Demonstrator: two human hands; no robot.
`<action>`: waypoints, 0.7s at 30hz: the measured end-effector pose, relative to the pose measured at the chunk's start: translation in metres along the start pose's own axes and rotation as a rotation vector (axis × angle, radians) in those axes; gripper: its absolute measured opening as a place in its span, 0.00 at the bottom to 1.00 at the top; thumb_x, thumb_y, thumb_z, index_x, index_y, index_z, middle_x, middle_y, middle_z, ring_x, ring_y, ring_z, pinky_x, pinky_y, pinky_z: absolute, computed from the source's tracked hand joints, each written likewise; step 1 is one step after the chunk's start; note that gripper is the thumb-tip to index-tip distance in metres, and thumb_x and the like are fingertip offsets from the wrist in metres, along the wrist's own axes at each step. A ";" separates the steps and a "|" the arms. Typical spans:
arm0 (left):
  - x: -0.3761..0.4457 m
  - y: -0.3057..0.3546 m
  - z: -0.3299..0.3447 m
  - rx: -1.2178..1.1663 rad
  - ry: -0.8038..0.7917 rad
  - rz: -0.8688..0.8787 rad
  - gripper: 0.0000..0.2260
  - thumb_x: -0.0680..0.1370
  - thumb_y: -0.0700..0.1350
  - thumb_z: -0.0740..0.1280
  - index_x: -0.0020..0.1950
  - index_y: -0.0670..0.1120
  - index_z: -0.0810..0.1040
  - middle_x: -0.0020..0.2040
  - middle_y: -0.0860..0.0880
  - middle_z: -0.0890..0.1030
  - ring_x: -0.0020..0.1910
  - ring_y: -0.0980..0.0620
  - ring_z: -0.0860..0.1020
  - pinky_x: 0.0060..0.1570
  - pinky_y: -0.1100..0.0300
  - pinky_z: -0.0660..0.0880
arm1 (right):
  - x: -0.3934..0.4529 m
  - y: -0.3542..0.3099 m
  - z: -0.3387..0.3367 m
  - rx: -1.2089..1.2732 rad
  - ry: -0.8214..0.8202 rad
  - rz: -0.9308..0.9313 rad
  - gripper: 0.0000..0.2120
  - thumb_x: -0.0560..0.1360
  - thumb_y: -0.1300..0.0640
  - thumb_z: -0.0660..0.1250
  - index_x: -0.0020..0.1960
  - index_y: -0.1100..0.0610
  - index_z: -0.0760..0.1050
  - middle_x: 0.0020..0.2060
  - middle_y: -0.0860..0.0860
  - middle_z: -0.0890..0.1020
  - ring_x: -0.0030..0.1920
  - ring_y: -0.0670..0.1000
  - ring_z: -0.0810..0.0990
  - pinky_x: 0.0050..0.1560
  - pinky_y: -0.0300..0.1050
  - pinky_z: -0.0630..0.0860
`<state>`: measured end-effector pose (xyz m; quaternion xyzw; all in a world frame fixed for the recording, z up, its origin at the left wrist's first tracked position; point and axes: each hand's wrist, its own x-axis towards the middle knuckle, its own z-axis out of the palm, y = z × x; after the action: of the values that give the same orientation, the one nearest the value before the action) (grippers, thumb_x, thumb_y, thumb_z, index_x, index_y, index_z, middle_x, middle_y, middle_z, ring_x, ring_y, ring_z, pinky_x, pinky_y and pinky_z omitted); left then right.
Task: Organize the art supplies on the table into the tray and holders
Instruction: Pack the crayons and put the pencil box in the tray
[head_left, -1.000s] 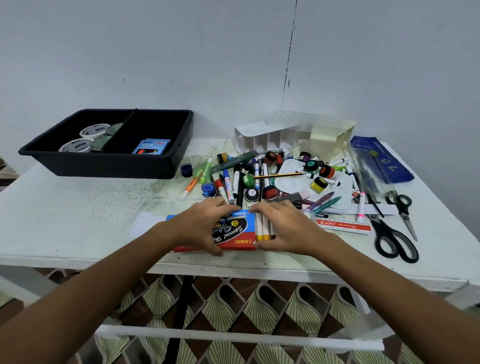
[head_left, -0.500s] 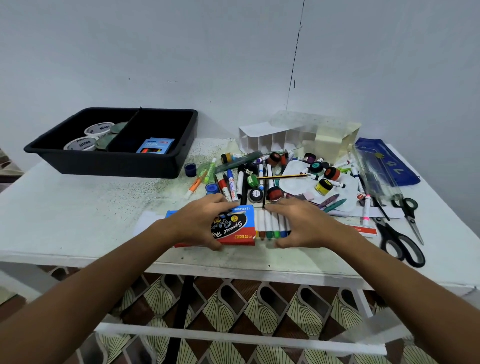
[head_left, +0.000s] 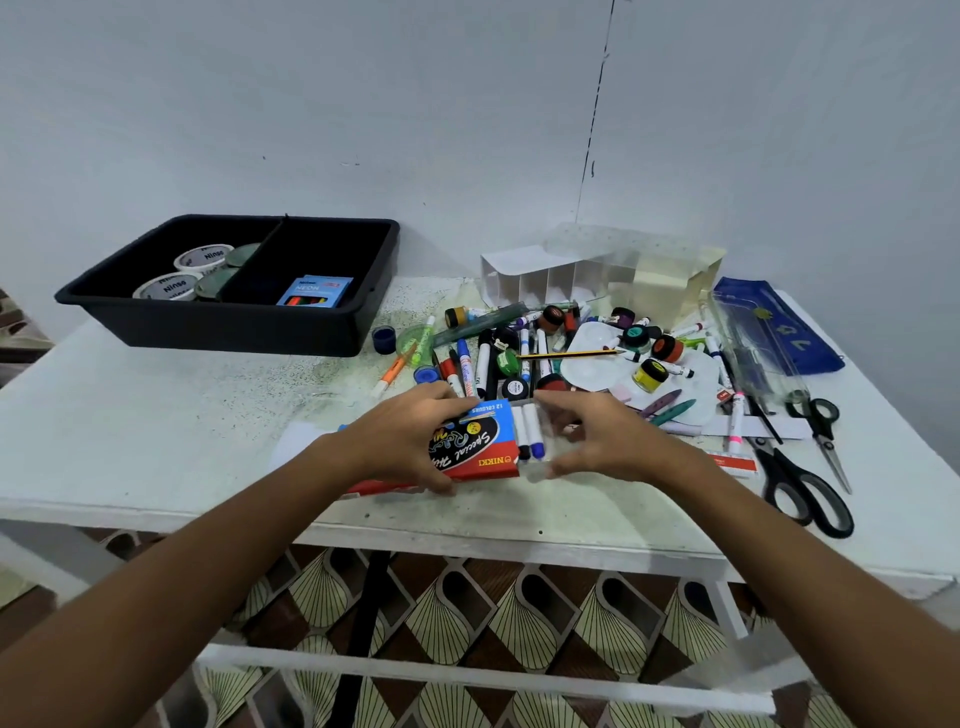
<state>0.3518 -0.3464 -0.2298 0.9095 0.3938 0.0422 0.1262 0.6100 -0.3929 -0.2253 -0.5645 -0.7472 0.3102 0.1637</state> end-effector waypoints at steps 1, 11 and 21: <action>0.001 0.001 -0.001 -0.006 -0.002 -0.004 0.45 0.65 0.59 0.77 0.77 0.50 0.59 0.65 0.52 0.68 0.63 0.54 0.67 0.60 0.56 0.72 | 0.002 -0.001 0.002 0.042 0.003 0.004 0.42 0.65 0.55 0.80 0.74 0.55 0.64 0.56 0.48 0.76 0.55 0.46 0.75 0.53 0.39 0.76; 0.005 0.006 -0.003 -0.028 0.022 -0.082 0.47 0.65 0.62 0.77 0.77 0.49 0.59 0.63 0.50 0.69 0.61 0.54 0.68 0.58 0.56 0.72 | 0.001 -0.002 0.027 0.735 0.227 0.117 0.09 0.78 0.65 0.64 0.54 0.56 0.80 0.48 0.52 0.84 0.47 0.48 0.81 0.40 0.39 0.78; 0.020 0.026 -0.005 -0.166 0.185 -0.261 0.49 0.61 0.66 0.76 0.76 0.49 0.61 0.61 0.50 0.70 0.55 0.56 0.68 0.53 0.60 0.69 | 0.014 -0.015 0.035 1.320 0.147 0.183 0.20 0.75 0.65 0.67 0.65 0.57 0.72 0.52 0.65 0.82 0.44 0.63 0.84 0.47 0.57 0.82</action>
<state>0.3827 -0.3482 -0.2187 0.8293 0.5137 0.1412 0.1686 0.5740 -0.3918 -0.2432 -0.4267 -0.3365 0.6757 0.4982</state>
